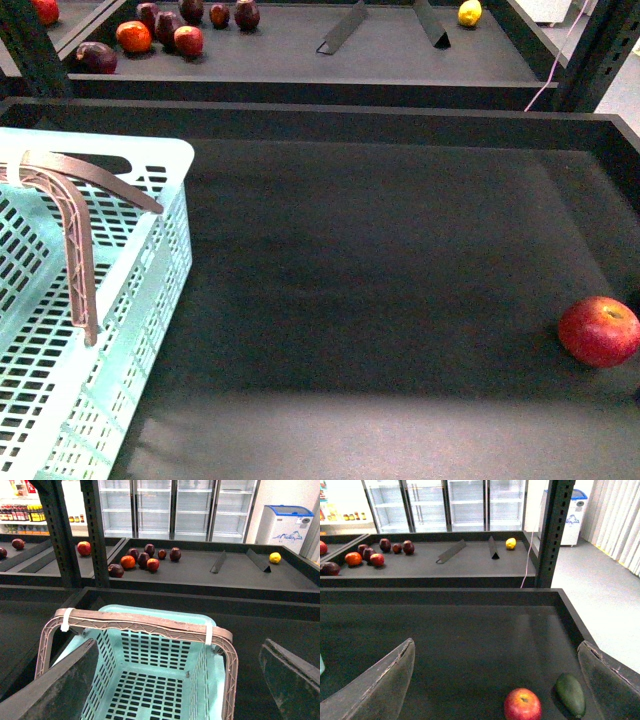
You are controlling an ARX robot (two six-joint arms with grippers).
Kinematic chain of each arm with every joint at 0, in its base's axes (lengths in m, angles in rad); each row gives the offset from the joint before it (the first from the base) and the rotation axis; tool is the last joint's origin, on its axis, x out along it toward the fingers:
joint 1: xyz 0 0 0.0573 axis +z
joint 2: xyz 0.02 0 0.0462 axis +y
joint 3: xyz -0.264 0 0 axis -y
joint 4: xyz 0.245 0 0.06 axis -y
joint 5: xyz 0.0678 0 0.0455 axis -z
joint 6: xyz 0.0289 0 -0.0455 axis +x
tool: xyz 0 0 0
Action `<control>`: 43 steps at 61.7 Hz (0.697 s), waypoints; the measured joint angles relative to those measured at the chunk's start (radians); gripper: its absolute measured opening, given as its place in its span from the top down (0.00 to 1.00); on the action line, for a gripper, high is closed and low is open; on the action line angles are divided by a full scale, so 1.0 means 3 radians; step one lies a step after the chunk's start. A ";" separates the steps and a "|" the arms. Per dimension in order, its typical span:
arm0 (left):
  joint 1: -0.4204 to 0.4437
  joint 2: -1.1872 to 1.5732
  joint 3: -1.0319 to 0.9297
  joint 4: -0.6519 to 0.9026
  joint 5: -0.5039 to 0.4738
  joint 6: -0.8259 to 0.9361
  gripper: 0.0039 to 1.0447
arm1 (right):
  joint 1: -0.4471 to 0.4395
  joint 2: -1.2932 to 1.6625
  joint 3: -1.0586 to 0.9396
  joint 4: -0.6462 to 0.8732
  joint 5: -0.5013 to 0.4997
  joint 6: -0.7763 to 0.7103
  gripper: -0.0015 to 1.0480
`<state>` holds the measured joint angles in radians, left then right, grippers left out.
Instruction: Pick apple with right arm and hold basket with left
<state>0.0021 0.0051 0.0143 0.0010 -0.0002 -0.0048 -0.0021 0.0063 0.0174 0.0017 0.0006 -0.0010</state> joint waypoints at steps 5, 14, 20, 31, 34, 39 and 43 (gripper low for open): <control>0.0000 0.0000 0.0000 0.0000 0.0000 0.0000 0.06 | 0.0000 0.0000 0.0000 0.0000 0.0000 0.0000 0.08; 0.0000 0.0000 0.0000 0.0000 0.0000 -0.0001 0.06 | 0.0000 0.0000 0.0000 0.0000 0.0000 0.0000 0.08; 0.0000 0.0000 0.0000 0.0000 0.0000 -0.0001 0.06 | 0.0000 0.0000 0.0000 0.0000 0.0000 0.0000 0.08; 0.0000 0.0000 0.0000 0.0000 0.0000 0.0000 0.06 | 0.0000 0.0000 0.0000 0.0000 0.0000 0.0000 0.08; -0.0036 0.0177 0.0137 -0.0389 -0.0179 -0.0303 0.06 | 0.0000 0.0000 0.0000 0.0000 0.0000 0.0000 0.08; 0.0071 0.0712 0.0351 -0.0722 -0.0053 -0.0914 0.06 | 0.0000 -0.0003 0.0000 -0.0001 -0.0004 0.0001 0.08; 0.0234 0.1157 0.0422 -0.0469 0.0203 -0.1514 0.06 | 0.0001 -0.0003 0.0000 -0.0001 -0.0001 0.0000 0.08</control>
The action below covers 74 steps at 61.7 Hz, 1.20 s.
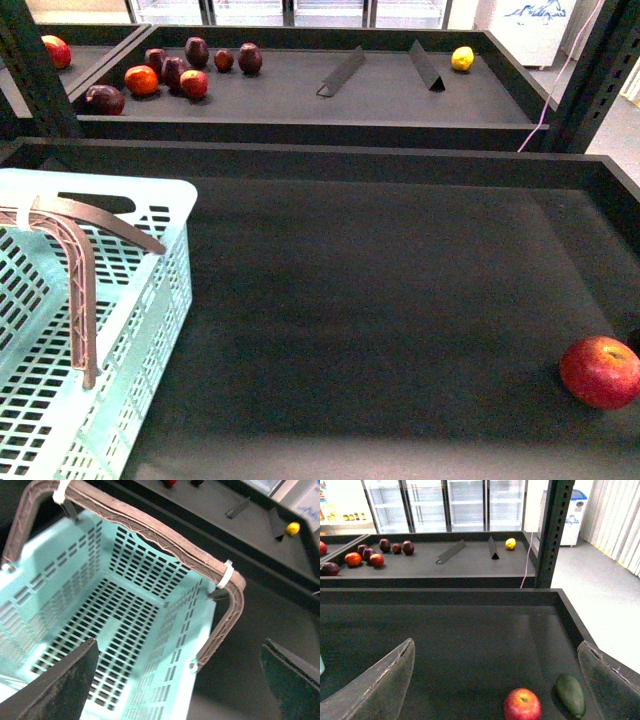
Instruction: Pick apple with right arm and hold basket with left
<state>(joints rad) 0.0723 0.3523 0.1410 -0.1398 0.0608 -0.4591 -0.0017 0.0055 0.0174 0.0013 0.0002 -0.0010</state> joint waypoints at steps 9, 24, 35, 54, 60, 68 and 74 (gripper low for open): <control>0.0314 0.0905 0.0192 0.0866 0.0566 -0.0870 0.06 | -0.0001 0.0000 0.0000 0.0000 0.0000 0.0001 0.08; 0.0581 0.3276 0.0692 0.2533 0.0875 -0.1823 0.06 | -0.0001 0.0000 0.0000 0.0000 0.0000 0.0001 0.08; 0.0575 0.4170 0.1167 0.2847 0.0942 -0.1996 0.06 | -0.0001 0.0000 0.0000 0.0000 0.0000 0.0000 0.08; 0.0434 0.4815 0.1823 0.2750 0.0753 -0.2087 0.06 | -0.0001 0.0000 0.0000 0.0000 0.0000 0.0001 0.08; 0.0399 0.4857 0.1867 0.2661 0.0692 -0.2087 0.06 | -0.0001 0.0000 0.0000 0.0000 0.0000 0.0001 0.08; 0.0390 0.4927 0.1883 0.2581 0.0609 -0.2106 0.26 | -0.0001 0.0000 0.0000 0.0000 0.0000 0.0001 0.08; 0.0397 0.4958 0.1904 0.2509 0.0559 -0.2126 0.41 | -0.0001 0.0000 0.0000 0.0000 0.0000 0.0001 0.08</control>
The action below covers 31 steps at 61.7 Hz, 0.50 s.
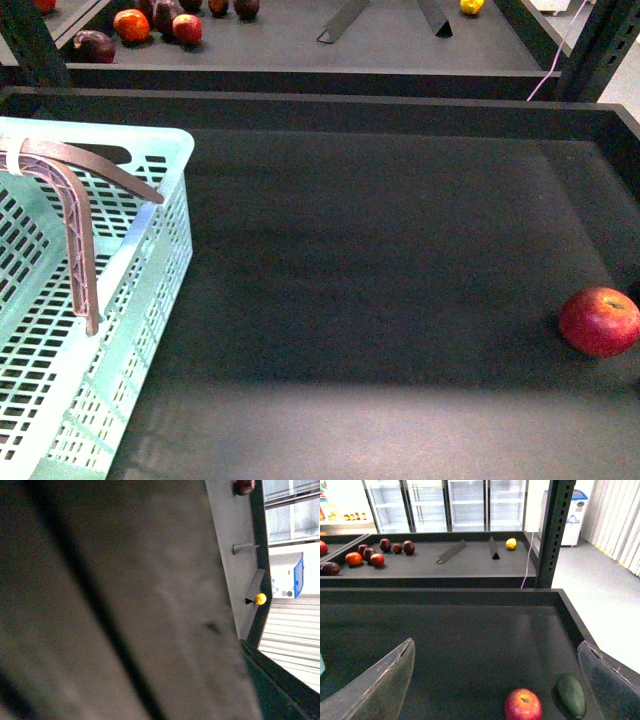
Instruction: Pick apple with right arm and hold basket with left
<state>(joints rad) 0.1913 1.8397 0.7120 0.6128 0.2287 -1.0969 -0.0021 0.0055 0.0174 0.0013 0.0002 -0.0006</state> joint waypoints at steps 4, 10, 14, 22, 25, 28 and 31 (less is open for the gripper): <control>0.0008 0.0003 0.0020 -0.0047 -0.0033 -0.0011 0.52 | 0.0000 0.0000 0.0000 0.0000 0.0000 0.0000 0.08; 0.0017 -0.0005 0.0064 -0.0088 -0.0039 -0.0085 0.71 | 0.0001 0.0000 0.0000 0.0000 0.0000 0.0000 0.08; 0.0017 -0.0022 0.0081 -0.0132 -0.0045 -0.0337 0.82 | 0.0001 0.0000 0.0000 0.0000 0.0000 0.0000 0.08; 0.0019 -0.0074 0.0092 -0.0191 -0.0043 -0.0450 0.86 | 0.0000 0.0000 0.0000 0.0000 0.0000 0.0000 0.08; 0.0015 -0.0102 0.0092 -0.0247 -0.0057 -0.0446 0.86 | 0.0000 0.0000 0.0000 0.0000 0.0000 0.0000 0.08; 0.0014 -0.0178 0.0069 -0.0332 -0.0067 -0.0401 0.86 | 0.0000 0.0000 0.0000 0.0000 0.0000 0.0000 0.08; -0.0008 -0.0317 0.0003 -0.0445 -0.0070 -0.0286 0.87 | 0.0000 0.0000 0.0000 0.0000 0.0000 -0.0001 0.08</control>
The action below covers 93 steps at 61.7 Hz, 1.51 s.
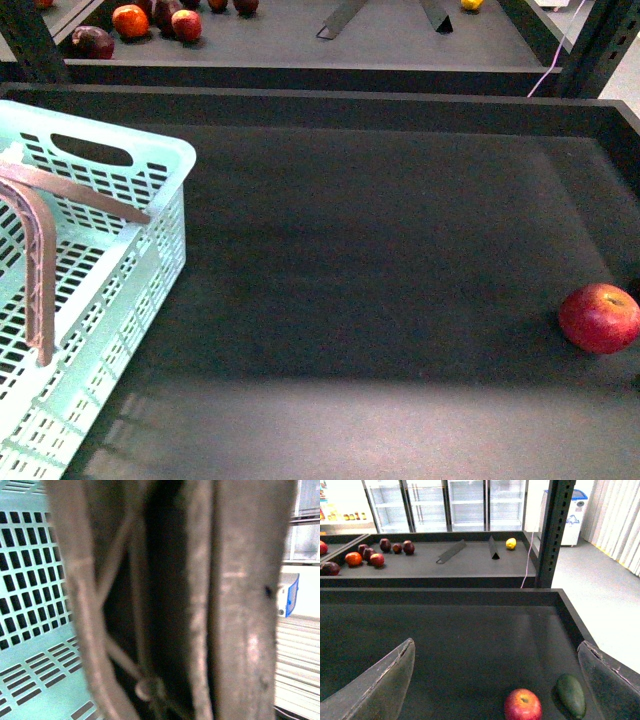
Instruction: Pick apple with right arm and hold basket with left
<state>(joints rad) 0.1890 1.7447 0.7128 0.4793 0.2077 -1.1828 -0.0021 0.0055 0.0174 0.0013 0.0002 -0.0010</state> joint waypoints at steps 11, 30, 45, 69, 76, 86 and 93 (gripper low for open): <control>-0.0123 -0.0767 -0.0294 -0.0312 0.0056 0.0286 0.87 | 0.0000 0.0000 0.0000 0.0000 0.0001 0.0001 0.08; -0.0833 -0.1373 -0.0252 -0.0769 0.0037 0.0373 0.87 | 0.0000 0.0000 0.0000 0.0000 0.0000 0.0001 0.08; -0.1578 -0.1269 0.0106 -0.0774 -0.0100 0.0322 0.87 | 0.0001 0.0000 0.0000 0.0000 0.0000 0.0001 0.08; -0.2377 -0.1095 0.0354 -0.0740 -0.0149 0.0234 0.87 | 0.0001 0.0000 0.0000 0.0000 0.0000 0.0000 0.08; -0.2379 -0.1095 0.0371 -0.0725 -0.0159 0.0249 0.87 | 0.0000 0.0000 0.0000 0.0000 0.0000 0.0001 0.08; -0.2379 -0.1094 0.0371 -0.0725 -0.0169 0.0262 0.87 | 0.0001 0.0000 0.0000 0.0000 0.0000 0.0001 0.08; -0.2379 -0.1094 0.0371 -0.0725 -0.0168 0.0262 0.87 | 0.0000 0.0000 0.0000 0.0000 0.0000 0.0001 0.08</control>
<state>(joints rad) -0.5247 1.4166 0.8242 0.2619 0.1574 -1.1042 -0.0021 0.0055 0.0174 0.0013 0.0002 -0.0006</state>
